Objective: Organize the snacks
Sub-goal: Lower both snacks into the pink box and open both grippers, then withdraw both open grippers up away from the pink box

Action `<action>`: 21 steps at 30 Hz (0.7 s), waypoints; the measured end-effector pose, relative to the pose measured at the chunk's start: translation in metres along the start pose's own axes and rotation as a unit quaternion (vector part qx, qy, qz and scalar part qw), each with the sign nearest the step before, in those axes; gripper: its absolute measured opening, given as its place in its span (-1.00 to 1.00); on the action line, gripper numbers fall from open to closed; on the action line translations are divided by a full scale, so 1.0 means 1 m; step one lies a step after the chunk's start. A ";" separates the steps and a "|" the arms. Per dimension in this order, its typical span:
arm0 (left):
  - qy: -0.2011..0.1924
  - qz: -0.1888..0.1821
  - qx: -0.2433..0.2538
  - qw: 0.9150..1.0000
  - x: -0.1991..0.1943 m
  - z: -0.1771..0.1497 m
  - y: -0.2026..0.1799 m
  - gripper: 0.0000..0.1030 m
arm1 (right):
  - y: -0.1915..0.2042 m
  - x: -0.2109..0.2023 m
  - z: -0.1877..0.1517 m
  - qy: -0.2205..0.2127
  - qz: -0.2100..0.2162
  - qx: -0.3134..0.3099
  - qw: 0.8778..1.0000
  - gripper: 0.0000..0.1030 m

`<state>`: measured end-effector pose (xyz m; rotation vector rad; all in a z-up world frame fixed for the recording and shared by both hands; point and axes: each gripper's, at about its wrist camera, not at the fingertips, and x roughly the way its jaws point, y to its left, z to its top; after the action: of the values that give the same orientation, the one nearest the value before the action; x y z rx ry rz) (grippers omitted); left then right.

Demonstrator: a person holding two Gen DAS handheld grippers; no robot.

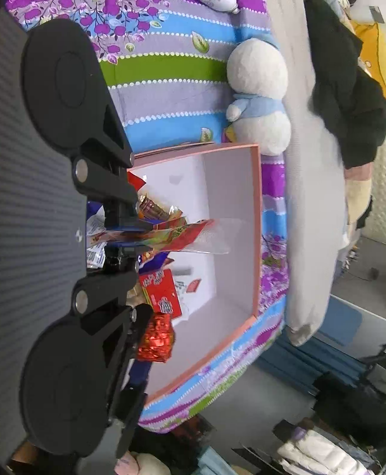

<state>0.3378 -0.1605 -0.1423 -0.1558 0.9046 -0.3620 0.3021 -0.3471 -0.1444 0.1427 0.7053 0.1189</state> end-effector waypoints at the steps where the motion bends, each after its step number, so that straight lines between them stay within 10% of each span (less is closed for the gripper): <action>1: -0.001 0.006 -0.001 1.000 0.006 0.002 0.001 -0.85 | -0.002 0.006 0.001 0.003 0.001 -0.001 1.000 -0.02; 11: 0.012 0.020 -0.019 1.000 0.037 0.012 0.014 -0.78 | -0.012 0.040 0.002 0.022 0.011 0.009 1.000 0.14; 15: 0.005 0.035 -0.023 0.999 0.032 0.015 0.017 0.34 | -0.016 0.041 0.005 0.017 0.006 0.021 1.000 0.37; 21: -0.026 0.032 -0.005 0.999 -0.001 0.023 0.012 0.36 | -0.010 0.018 0.010 -0.001 0.003 0.022 1.000 0.37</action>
<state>0.3587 -0.1497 -0.1311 -0.1452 0.8572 -0.2933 0.3223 -0.3550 -0.1500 0.1875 0.7056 0.1084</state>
